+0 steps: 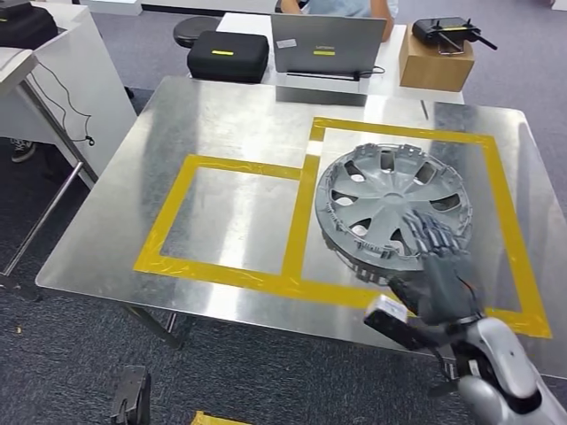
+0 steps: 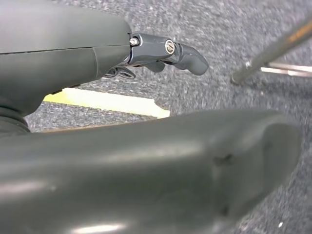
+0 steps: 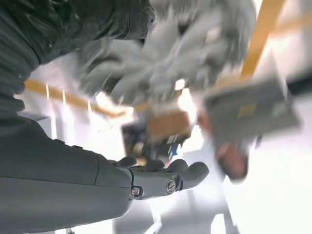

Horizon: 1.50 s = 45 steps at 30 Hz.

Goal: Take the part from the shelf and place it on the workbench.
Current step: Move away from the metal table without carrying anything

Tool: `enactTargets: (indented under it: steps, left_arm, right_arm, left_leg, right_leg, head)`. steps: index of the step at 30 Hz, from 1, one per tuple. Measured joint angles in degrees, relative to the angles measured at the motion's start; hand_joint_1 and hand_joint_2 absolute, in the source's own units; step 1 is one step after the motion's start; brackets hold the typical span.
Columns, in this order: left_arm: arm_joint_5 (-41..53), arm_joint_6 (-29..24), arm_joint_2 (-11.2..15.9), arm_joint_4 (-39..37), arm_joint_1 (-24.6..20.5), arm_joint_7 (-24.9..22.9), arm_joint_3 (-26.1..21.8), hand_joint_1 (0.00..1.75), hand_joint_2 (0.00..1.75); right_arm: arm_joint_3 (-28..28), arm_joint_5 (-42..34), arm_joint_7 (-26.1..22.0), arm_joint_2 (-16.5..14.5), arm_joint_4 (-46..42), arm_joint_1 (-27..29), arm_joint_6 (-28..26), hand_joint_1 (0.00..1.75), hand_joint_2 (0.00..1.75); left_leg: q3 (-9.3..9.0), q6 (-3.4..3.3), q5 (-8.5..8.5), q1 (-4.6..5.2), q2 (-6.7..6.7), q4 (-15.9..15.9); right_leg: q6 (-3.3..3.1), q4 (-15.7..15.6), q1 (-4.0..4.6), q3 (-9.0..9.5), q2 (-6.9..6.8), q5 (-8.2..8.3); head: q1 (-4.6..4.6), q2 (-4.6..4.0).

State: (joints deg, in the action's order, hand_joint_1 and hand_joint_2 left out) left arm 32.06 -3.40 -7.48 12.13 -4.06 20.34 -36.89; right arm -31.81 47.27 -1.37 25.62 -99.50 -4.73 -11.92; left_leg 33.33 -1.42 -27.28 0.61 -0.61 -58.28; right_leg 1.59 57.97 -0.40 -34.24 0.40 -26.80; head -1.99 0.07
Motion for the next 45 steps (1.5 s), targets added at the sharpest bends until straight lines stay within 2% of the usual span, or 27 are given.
enactTargets:
  steps: [2,5,10,12,14,15,17,18,21,22,25,28,31,33,35,39,43,45]
  left_arm:
    - [-0.52,-0.33,-0.05,0.00,1.03,0.67,-0.99,0.00,0.00]
    - [-0.69,-0.43,-0.15,0.00,1.64,1.10,-1.96,0.00,0.00]
    - [-0.71,-0.43,-0.37,0.00,1.61,1.16,-2.50,0.00,0.00]
    - [-0.89,-0.50,-0.44,0.00,1.61,1.15,-2.84,0.00,0.00]
    - [-1.16,-0.62,-0.60,0.00,1.70,1.02,-3.32,0.00,0.00]
    - [-1.20,-0.66,-0.70,0.00,1.85,0.86,-3.59,0.00,0.00]
    - [-0.84,-0.61,-0.91,0.00,2.36,0.39,-4.15,0.00,0.00]
    - [-0.41,-0.45,-1.02,0.00,2.58,0.24,-4.39,0.00,0.00]
    - [1.22,0.25,-1.29,0.00,2.83,0.38,-4.68,0.00,0.00]
    - [1.69,0.43,-1.35,0.00,2.88,0.62,-4.69,0.00,0.00]
    - [2.72,0.65,-1.49,0.00,3.02,1.52,-4.72,0.00,0.00]
    - [3.32,0.56,-1.74,0.00,2.90,1.97,-4.89,0.00,0.00]
    - [3.41,0.04,-2.10,0.00,2.73,1.99,-5.64,0.00,0.00]
    - [3.35,-0.90,-2.42,0.01,2.55,1.88,-6.33,0.00,0.87]
    - [3.58,-2.17,-2.77,0.01,2.36,1.33,-7.01,0.00,1.75]
    - [6.35,-2.65,-3.08,0.00,2.23,-0.31,-7.49,0.00,1.75]
    - [6.38,-1.58,-3.12,0.00,2.09,1.05,-7.53,0.00,1.75]
    - [6.32,-1.14,-3.11,0.00,2.00,1.19,-7.55,0.00,0.87]
  right_arm:
    - [5.87,0.55,-1.02,0.49,-5.63,8.12,-4.34,0.00,1.75]
    - [12.00,0.64,-2.33,0.70,-10.69,14.87,-4.80,0.00,1.75]
    - [16.00,0.79,-2.84,0.71,-14.31,18.39,-4.01,0.00,1.75]
    - [17.25,-0.83,-3.11,0.22,-15.26,19.58,-5.39,0.00,1.75]
    - [20.39,-4.43,-4.75,-1.97,-16.49,22.36,-8.37,0.00,1.75]
    - [23.43,-6.30,-6.45,-4.23,-17.09,24.12,-9.52,0.00,1.75]
    - [32.76,-9.53,-11.44,-10.62,-17.63,26.22,-8.31,0.00,1.75]
    - [39.55,-11.71,-14.33,-14.57,-17.32,25.96,-5.19,0.00,1.75]
    - [63.86,-19.85,-20.01,-24.40,-13.54,20.34,6.54,0.00,1.75]
    - [72.08,-20.41,-20.66,-26.54,-11.13,17.67,7.58,0.00,1.75]
    - [92.89,-20.01,-18.54,-30.41,-0.87,10.50,3.52,0.00,1.75]
    - [105.51,-23.74,-12.83,-32.10,13.04,6.35,-2.56,0.00,1.75]
    - [111.04,-15.54,-8.91,-33.01,29.76,4.64,-13.94,0.00,1.75]
    - [113.42,-12.09,-7.07,-33.65,41.28,3.26,-18.61,0.00,1.75]
    - [114.65,-10.16,-4.52,-34.52,52.25,2.19,-20.62,0.00,1.75]
    - [113.14,-2.49,0.00,-36.94,69.39,0.73,-19.33,0.00,1.75]
    - [110.35,-0.04,-3.63,-37.78,77.49,-0.10,-14.12,0.00,1.75]
    - [109.71,-0.16,-4.37,-37.69,79.50,-0.29,-12.09,0.00,0.87]
  left_leg:
    - [-0.02,0.02,-0.15,0.01,-0.09,0.00]
    - [-0.05,0.06,-0.29,0.02,0.12,0.01]
    - [-0.12,0.05,-0.31,0.03,0.16,0.01]
    - [-0.15,0.03,-0.29,0.03,0.16,0.00]
    - [-0.19,0.01,-0.28,0.03,0.05,0.00]
    - [-0.20,0.01,-0.28,0.02,-0.02,0.00]
    - [-0.20,0.03,-0.31,0.02,-0.09,0.01]
    - [-0.22,0.05,-0.32,0.02,-0.06,0.02]
    - [-0.25,0.05,-0.36,0.06,-0.05,0.02]
    - [-0.26,0.03,-0.36,0.09,-0.08,0.02]
    - [-0.31,-0.04,-0.41,0.12,-0.14,0.01]
    - [-0.38,-0.09,-0.53,0.11,-0.07,0.01]
    - [-0.49,-0.11,-0.68,0.08,0.20,0.02]
    - [-0.60,-0.09,-0.74,-0.01,0.41,0.03]
    - [-0.65,-0.01,-0.74,-0.14,0.45,0.04]
    - [-0.73,0.16,-0.65,-0.25,0.44,0.04]
    - [-0.81,0.26,-0.59,-0.29,0.44,0.04]
    - [-0.81,0.26,-0.59,-0.28,0.44,0.04]
  right_leg:
    - [0.02,0.01,-0.02,0.07,0.01,-0.13]
    - [0.03,0.01,-0.05,0.01,0.33,-0.16]
    - [0.04,0.00,-0.06,0.02,0.34,-0.17]
    - [0.05,-0.01,-0.06,0.04,0.31,-0.17]
    - [0.06,-0.02,-0.05,0.12,0.14,-0.22]
    - [0.06,-0.02,-0.05,0.16,0.05,-0.26]
    - [0.06,-0.01,-0.04,0.20,0.03,-0.30]
    - [0.05,-0.01,-0.05,0.17,0.09,-0.31]
    - [0.08,-0.02,-0.08,0.18,0.11,-0.36]
    - [0.10,-0.02,-0.10,0.22,0.03,-0.39]
    - [0.14,-0.03,-0.12,0.34,-0.07,-0.43]
    - [0.15,-0.04,-0.12,0.45,0.08,-0.44]
    - [0.16,-0.04,-0.09,0.55,0.36,-0.50]
    - [0.14,-0.03,0.00,0.58,0.57,-0.52]
    - [0.10,-0.03,0.14,0.64,0.61,-0.52]
    - [-0.04,0.00,0.23,0.64,0.56,-0.52]
    - [-0.14,0.04,0.27,0.64,0.51,-0.53]
    - [-0.14,0.04,0.26,0.65,0.50,-0.54]
  head:
    - [-0.02,0.00]
    - [-0.02,0.00]
    - [-0.01,0.00]
    - [-0.02,0.00]
    - [-0.02,0.00]
    - [-0.01,0.00]
    - [-0.03,0.00]
    - [-0.03,0.00]
    - [-0.02,0.00]
    - [-0.01,0.00]
    - [0.01,0.00]
    - [-0.01,0.00]
    - [-0.01,0.00]
    - [-0.02,0.00]
    - [0.01,0.00]
    - [-0.05,0.00]
    - [-0.02,0.00]
    - [-0.01,0.00]
